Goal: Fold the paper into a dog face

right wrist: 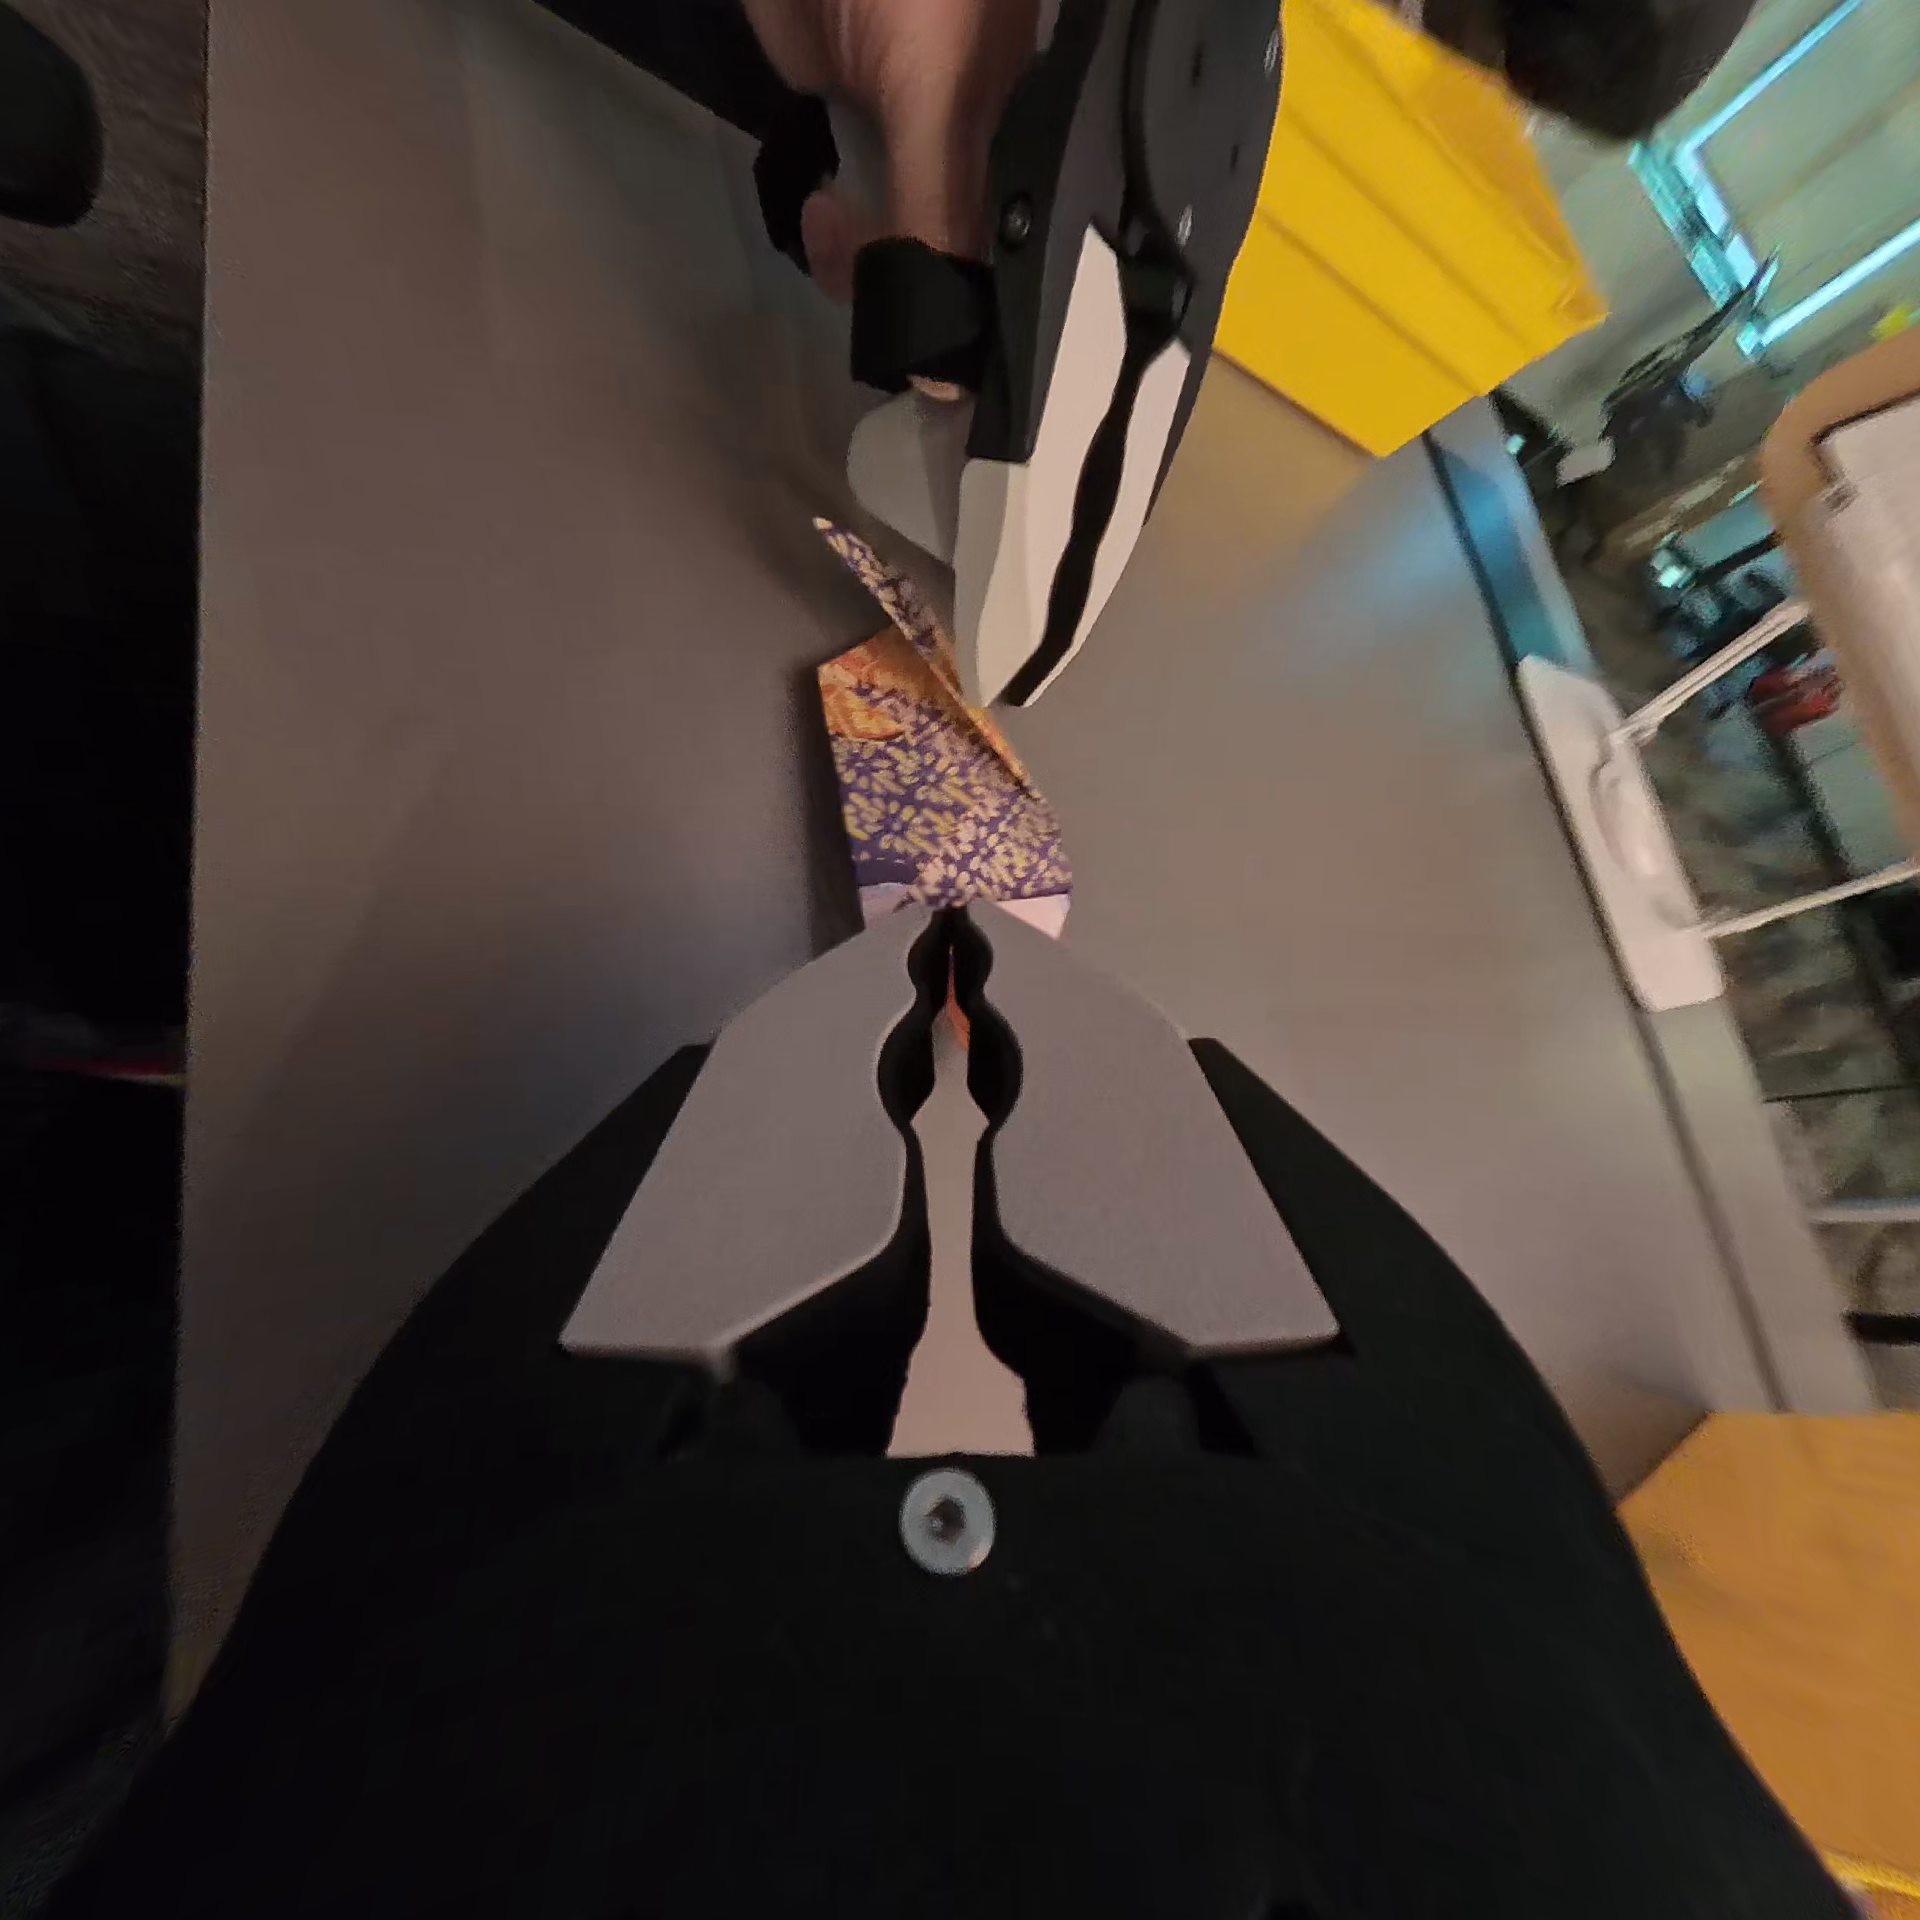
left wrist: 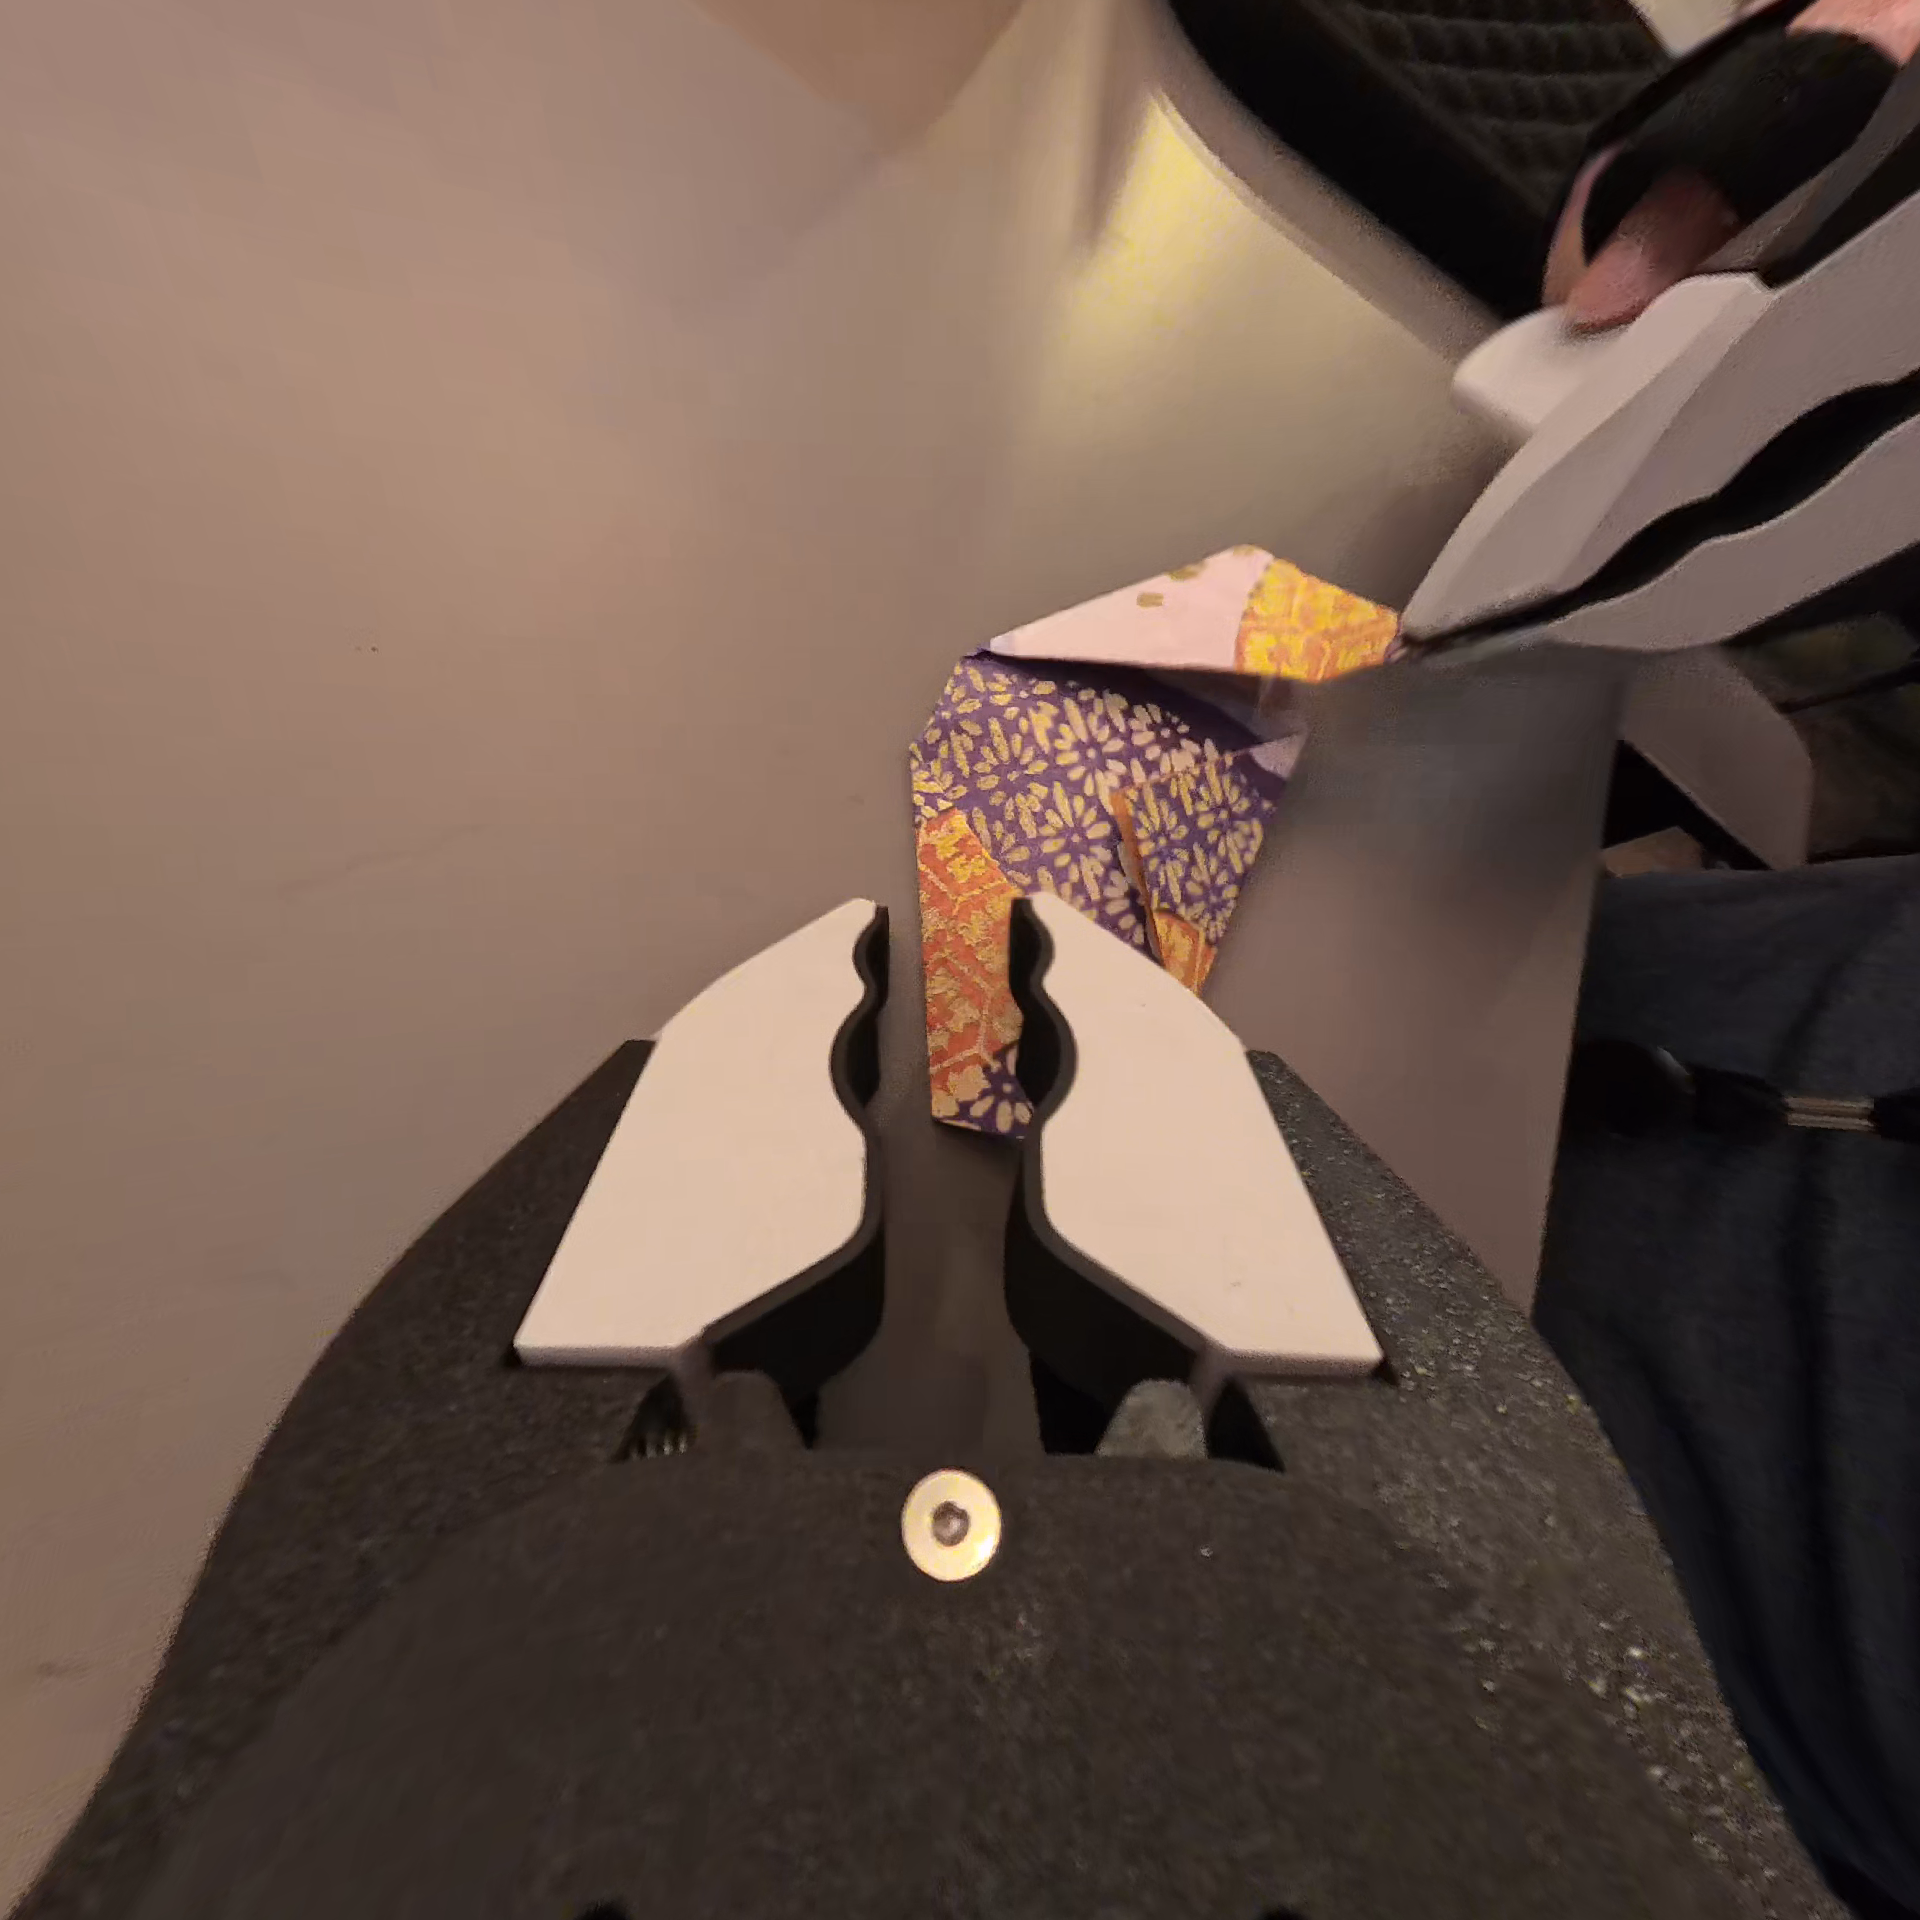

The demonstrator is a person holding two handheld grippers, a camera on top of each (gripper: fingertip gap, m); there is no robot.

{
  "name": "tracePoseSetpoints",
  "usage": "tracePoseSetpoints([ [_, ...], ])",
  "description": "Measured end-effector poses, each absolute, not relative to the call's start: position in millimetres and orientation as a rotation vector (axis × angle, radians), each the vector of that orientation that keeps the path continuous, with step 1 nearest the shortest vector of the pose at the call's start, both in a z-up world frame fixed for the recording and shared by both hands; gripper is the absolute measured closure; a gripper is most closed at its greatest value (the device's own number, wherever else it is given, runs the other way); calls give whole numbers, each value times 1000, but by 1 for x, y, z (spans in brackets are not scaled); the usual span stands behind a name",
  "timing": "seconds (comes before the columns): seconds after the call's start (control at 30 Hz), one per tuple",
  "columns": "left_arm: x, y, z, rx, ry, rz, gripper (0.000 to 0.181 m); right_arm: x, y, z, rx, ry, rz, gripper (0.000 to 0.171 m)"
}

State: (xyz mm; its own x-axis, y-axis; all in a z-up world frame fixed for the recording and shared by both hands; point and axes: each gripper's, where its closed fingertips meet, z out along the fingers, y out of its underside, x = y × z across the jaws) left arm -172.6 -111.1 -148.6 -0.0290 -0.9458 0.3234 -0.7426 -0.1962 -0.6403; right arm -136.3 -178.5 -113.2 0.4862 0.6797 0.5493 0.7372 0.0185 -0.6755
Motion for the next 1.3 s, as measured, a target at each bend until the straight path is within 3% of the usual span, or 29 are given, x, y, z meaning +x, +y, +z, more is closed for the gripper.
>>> tracePoseSetpoints([
  [0.03,-173,-112,-146,-1975,1790,-1108,157,-135,-178,-107,-1646,-1257,-102,169],
  [0.23,-164,-119,-99,-1917,1660,-1790,143,-134,-179,-61,-1371,-1452,-290,170],
  [0.33,-158,-116,-71,-1808,1523,-2063,145,-130,-179,-41,-1303,-1480,-335,170],
  [0.43,-151,-111,-82,-1743,1595,-1904,145,-124,-181,-31,-1274,-1485,-346,170],
  [0.57,-142,-131,-76,-1648,1661,-2055,141,-118,-184,-28,-1261,-1473,-351,170],
  [0.73,-132,-154,-92,-1652,1852,-2030,179,-103,-187,-26,-1298,-1397,-319,169],
  [0.97,-121,-150,-81,-1607,1911,-1845,181,-80,-196,-38,-1423,-1307,-189,160],
  [1.03,-121,-145,-78,-1642,1947,-1771,181,-79,-201,-39,-1454,-1266,-103,127],
  [1.07,-122,-140,-78,-1678,1976,-1711,181,-79,-205,-40,-1474,-1251,-33,121],
  [1.13,-127,-129,-78,-1736,2082,-1538,181,-69,-209,-35,-1519,-1194,97,121],
  [1.2,-131,-126,-73,-1746,2227,-1381,181,-60,-199,-17,-1571,-1108,231,134],
  [1.3,-129,-134,-57,-1682,2439,-1196,181,-56,-169,0,-1761,-1055,465,134],
])
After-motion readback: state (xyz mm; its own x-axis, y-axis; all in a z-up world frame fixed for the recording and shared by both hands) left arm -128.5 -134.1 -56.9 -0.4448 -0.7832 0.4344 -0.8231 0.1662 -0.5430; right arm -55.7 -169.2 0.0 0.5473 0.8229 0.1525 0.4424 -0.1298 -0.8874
